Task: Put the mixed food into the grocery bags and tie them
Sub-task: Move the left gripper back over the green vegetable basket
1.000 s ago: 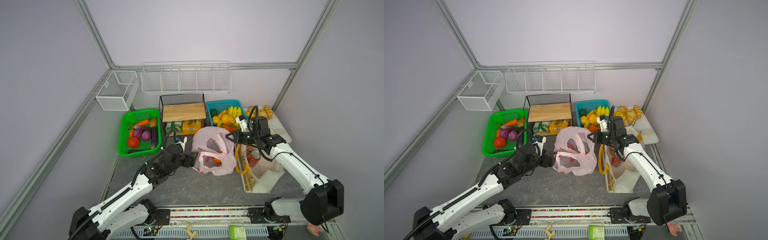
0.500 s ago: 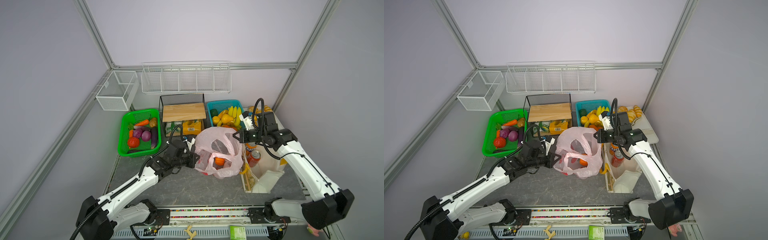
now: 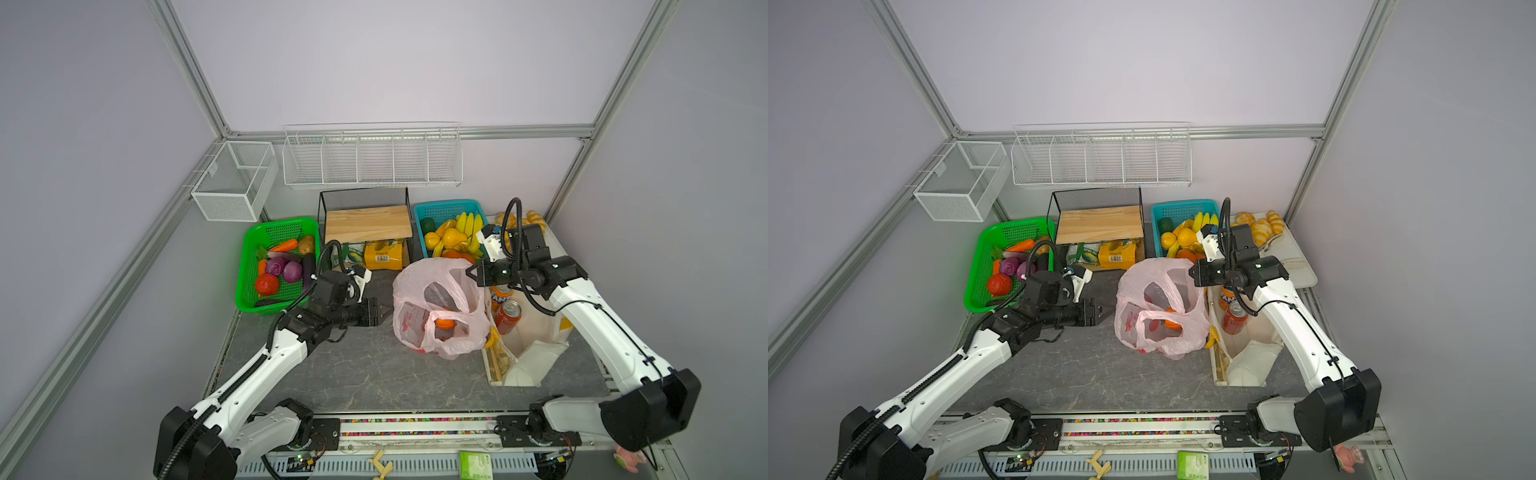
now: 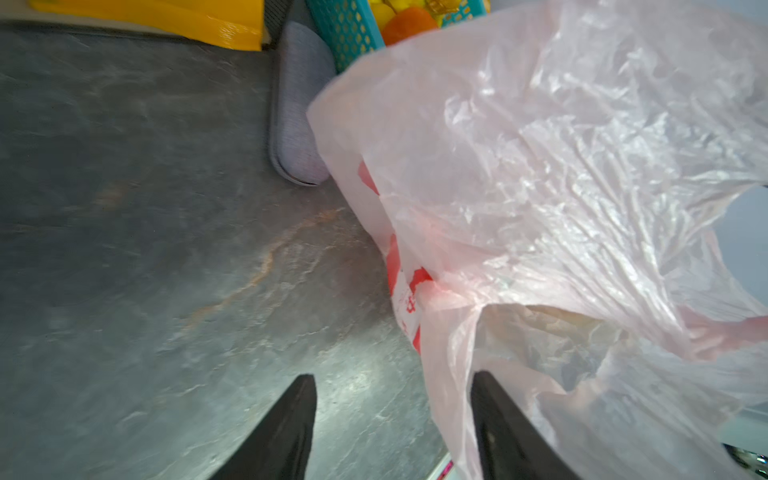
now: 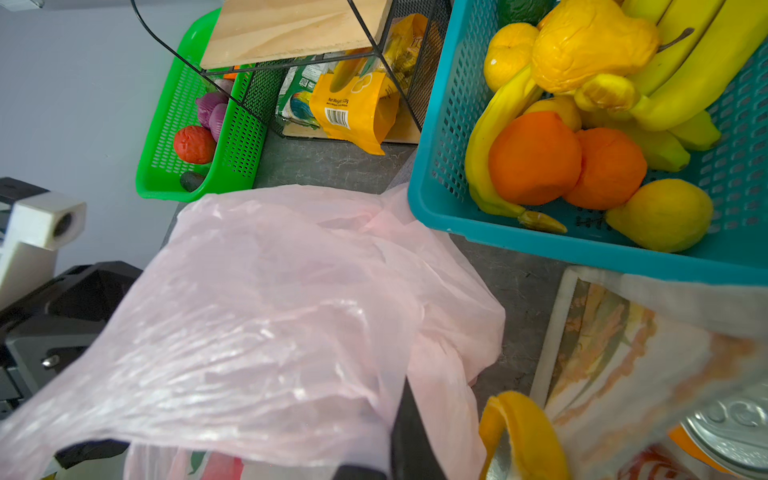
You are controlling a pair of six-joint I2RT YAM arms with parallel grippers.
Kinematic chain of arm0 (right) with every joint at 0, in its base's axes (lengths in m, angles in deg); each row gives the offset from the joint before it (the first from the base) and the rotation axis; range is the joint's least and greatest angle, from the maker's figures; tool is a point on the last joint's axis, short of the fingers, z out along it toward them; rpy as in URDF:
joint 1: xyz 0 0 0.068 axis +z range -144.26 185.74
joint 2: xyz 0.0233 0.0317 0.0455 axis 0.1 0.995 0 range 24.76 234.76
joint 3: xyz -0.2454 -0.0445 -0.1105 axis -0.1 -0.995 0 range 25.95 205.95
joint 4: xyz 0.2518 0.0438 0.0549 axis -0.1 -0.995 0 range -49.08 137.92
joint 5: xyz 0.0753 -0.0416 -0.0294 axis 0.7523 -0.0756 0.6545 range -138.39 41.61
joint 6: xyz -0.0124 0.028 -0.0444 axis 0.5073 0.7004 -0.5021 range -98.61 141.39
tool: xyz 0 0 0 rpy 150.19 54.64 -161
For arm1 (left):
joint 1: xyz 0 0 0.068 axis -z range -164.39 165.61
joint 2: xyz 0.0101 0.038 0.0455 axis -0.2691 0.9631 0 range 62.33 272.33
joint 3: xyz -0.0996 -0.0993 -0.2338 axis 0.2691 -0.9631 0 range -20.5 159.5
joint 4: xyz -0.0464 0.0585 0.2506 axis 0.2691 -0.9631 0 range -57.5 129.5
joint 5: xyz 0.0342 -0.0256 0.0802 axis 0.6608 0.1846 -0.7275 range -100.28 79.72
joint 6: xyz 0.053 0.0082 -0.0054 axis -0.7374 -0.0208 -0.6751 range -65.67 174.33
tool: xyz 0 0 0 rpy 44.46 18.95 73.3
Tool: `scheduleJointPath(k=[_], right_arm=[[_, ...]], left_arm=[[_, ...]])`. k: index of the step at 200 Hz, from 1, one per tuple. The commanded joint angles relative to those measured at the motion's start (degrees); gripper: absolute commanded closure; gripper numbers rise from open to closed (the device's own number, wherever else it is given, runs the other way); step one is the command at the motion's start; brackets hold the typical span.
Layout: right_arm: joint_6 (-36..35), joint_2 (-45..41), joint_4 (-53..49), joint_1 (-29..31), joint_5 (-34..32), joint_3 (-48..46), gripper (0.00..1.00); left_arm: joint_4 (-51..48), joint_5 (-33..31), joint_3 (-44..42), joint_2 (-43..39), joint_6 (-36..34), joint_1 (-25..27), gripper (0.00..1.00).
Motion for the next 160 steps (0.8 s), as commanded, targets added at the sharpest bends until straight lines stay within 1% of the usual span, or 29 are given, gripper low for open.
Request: scheduleJointPath(k=[1,11,21,43,57,74,90,99,115,124,144,160], right_arm=[[0.92,0.15,4.52,0.62,2.55,-1.69,0.93],[1.34,0.06,5.84,0.62,3.2,-2.37,0.93],[1.58,-0.06,6.79,0.66,3.55,-3.05,0.92],[1.6,-0.34,8.4,0.66,4.35,-4.33,0.92],[1.51,-0.52,9.7,0.66,4.92,-5.38,0.92],[1.72,-0.35,10.99,0.23,6.05,-6.33,0.92],[2.34,-0.2,12.02,-0.12,7.45,-6.65,0.92],[2.52,-0.4,12.42,-0.23,7.71,-6.89,0.92],[2.69,-1.03,12.78,-0.27,7.96,-7.39,0.92],[2.79,-1.34,12.92,-0.31,8.22,-7.69,0.92],[2.74,-1.88,13.01,-0.31,8.28,-8.17,0.92],[2.66,-2.0,12.92,-0.31,8.07,-8.15,0.92]], left_arm=[[-5.95,-10.57,5.16,-4.36,-5.16,-4.54,0.29],[-8.04,-16.63,6.6,-5.22,-6.0,-7.07,0.26],[-9.38,-21.64,8.01,-5.26,-6.27,-10.94,0.25],[-9.46,-28.06,10.05,-2.63,-5.59,-20.98,0.26],[-6.81,-33.61,10.58,0.78,-5.48,-24.48,0.26],[0.71,-38.66,9.63,5.44,-3.86,-25.12,0.24],[6.26,-39.03,9.78,11.53,0.02,-26.03,0.24],[7.83,-39.62,10.76,15.54,1.5,-26.59,0.24],[9.26,-41.89,13.18,22.51,2.01,-27.01,0.23],[9.84,-42.15,14.32,25.82,1.87,-27.35,0.22],[11.26,-43.1,16.41,31.59,2.04,-27.73,0.16],[13.27,-43.1,17.39,35.28,2.02,-28.31,0.14]])
